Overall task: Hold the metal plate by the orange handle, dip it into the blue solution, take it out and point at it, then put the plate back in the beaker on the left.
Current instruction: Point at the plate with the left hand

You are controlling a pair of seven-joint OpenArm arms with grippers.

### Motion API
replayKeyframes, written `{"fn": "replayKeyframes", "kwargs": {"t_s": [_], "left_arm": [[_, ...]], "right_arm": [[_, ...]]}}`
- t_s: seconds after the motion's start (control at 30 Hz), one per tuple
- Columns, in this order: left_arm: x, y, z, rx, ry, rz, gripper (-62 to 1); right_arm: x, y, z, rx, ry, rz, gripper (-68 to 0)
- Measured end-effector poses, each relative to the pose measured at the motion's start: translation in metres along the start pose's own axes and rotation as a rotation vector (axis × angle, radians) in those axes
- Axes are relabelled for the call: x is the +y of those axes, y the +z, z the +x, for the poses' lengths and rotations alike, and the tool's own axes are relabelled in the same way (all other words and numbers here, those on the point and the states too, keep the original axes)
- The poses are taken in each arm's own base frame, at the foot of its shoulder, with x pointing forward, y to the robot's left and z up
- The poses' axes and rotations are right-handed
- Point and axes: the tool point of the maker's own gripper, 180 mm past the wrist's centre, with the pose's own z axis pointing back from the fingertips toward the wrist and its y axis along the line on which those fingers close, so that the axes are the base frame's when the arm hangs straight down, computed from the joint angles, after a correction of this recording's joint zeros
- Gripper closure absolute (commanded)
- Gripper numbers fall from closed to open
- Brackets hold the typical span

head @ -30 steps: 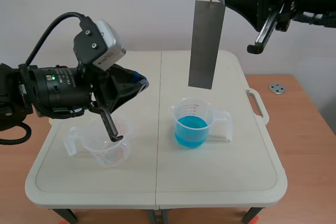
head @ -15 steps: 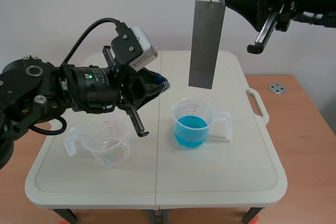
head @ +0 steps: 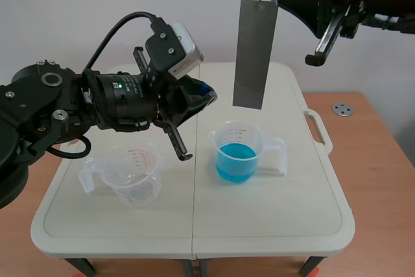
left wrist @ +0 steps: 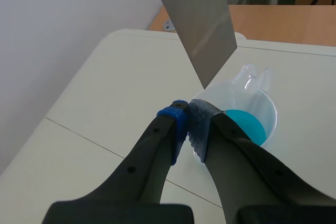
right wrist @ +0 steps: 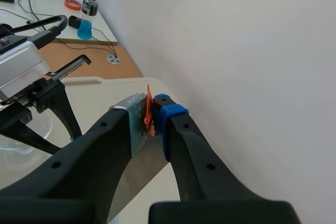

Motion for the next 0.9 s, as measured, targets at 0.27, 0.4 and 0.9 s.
{"fn": "replayKeyframes", "kwargs": {"t_s": [0.27, 0.4, 0.9], "left_arm": [[0.0, 0.0, 0.0, 0.001, -0.001, 0.0, -3.1], [0.0, 0.0, -0.001, 0.007, -0.009, 0.0, -3.1], [0.034, 0.06, -0.03, 0.023, 0.008, 0.13, -3.1]], "right_arm": [[0.0, 0.0, 0.0, 0.0, 0.0, 0.0, -1.3], [0.001, -0.003, 0.001, -0.009, -0.004, -0.004, -1.3], [0.002, -0.004, -0.001, -0.002, 0.003, -0.007, -1.3]]}}
